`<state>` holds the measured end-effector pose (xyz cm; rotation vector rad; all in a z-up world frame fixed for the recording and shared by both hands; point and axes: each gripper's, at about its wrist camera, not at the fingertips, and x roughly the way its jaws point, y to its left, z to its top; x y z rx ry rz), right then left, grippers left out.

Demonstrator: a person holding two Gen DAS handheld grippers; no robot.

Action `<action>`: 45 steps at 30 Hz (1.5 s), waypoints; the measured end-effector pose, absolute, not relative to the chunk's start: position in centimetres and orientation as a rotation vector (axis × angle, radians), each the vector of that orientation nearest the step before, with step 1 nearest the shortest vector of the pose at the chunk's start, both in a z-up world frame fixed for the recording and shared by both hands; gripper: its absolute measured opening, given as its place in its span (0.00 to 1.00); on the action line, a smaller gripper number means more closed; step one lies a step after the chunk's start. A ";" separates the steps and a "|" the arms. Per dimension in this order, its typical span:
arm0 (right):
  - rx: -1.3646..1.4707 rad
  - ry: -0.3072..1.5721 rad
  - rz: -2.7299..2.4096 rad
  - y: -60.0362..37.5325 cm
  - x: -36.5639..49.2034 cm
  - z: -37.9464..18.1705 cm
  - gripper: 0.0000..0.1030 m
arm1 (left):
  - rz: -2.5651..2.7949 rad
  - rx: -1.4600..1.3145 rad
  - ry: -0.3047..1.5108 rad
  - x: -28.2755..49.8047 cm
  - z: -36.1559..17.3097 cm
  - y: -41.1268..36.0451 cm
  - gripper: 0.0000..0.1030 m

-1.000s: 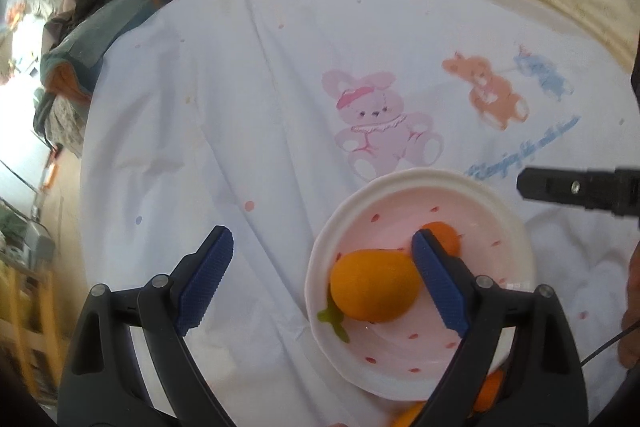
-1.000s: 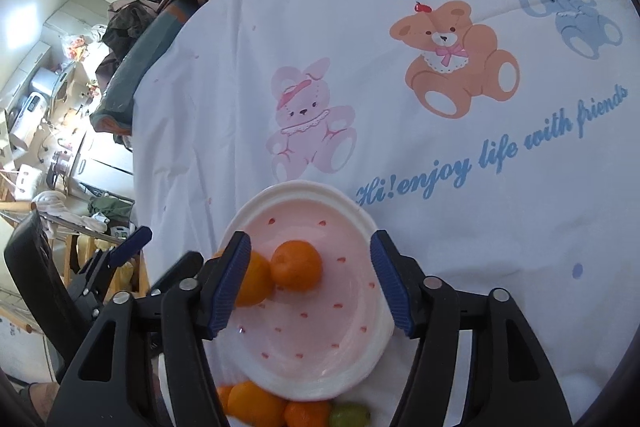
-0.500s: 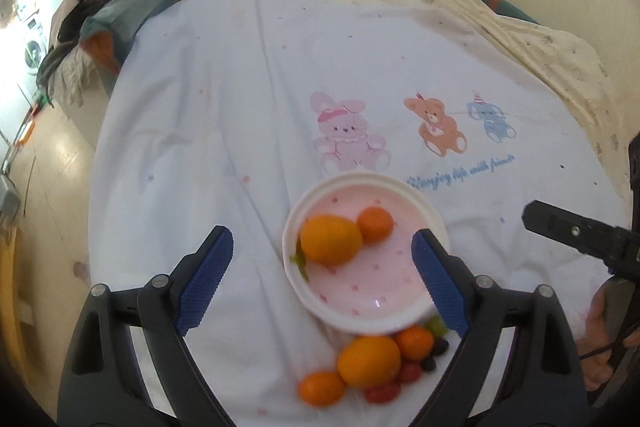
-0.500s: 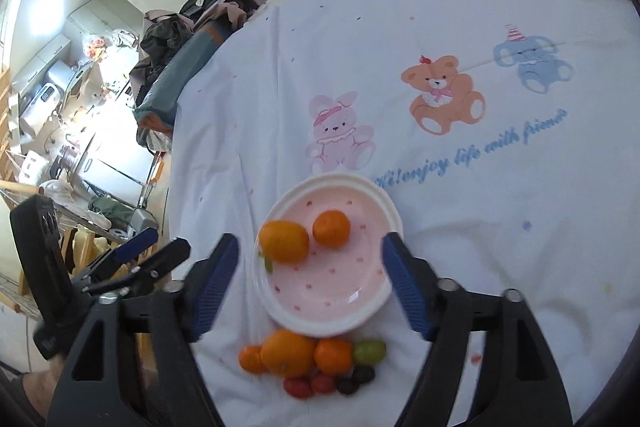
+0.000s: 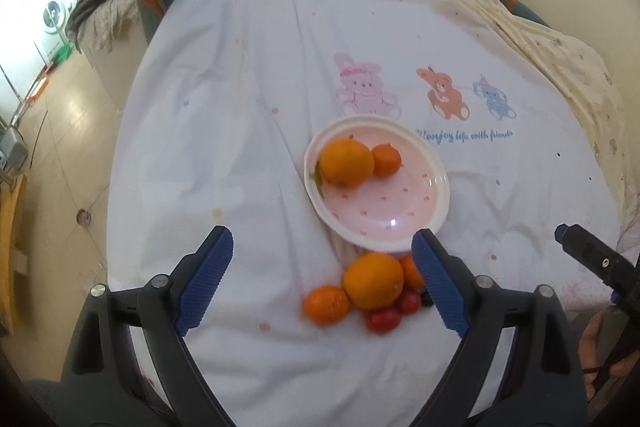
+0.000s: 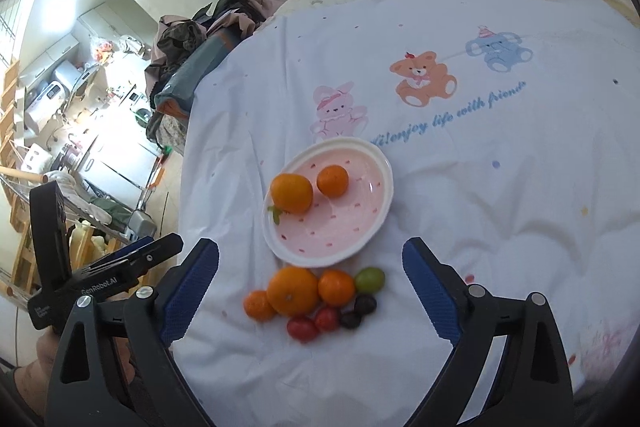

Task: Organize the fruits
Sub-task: 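Withdraw both grippers from the plate back toward the fruit, then grasp a tangerine with the left gripper while the right gripper grasps the lime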

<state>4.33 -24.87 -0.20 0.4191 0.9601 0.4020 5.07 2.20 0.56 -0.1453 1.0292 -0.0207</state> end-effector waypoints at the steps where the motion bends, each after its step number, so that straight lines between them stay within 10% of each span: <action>1: 0.417 0.960 0.387 -25.0 4.0 -0.5 0.93 | -0.032 -0.142 1.033 4.8 0.3 2.1 0.86; 28: 0.513 1.042 0.307 -26.1 5.2 -3.0 0.93 | -0.115 0.132 1.407 5.3 -10.1 -1.8 0.86; 30: 0.527 1.051 0.304 -26.3 5.3 -3.3 0.93 | -0.124 0.197 1.383 5.6 -10.4 -2.8 0.76; 32: 0.541 1.056 0.298 -26.5 5.4 -3.5 0.93 | -0.124 0.187 1.384 6.1 -10.7 -2.8 0.41; 45: 0.514 1.083 0.267 -26.5 5.9 -4.0 0.93 | -0.147 0.142 1.423 6.8 -11.6 -2.5 0.37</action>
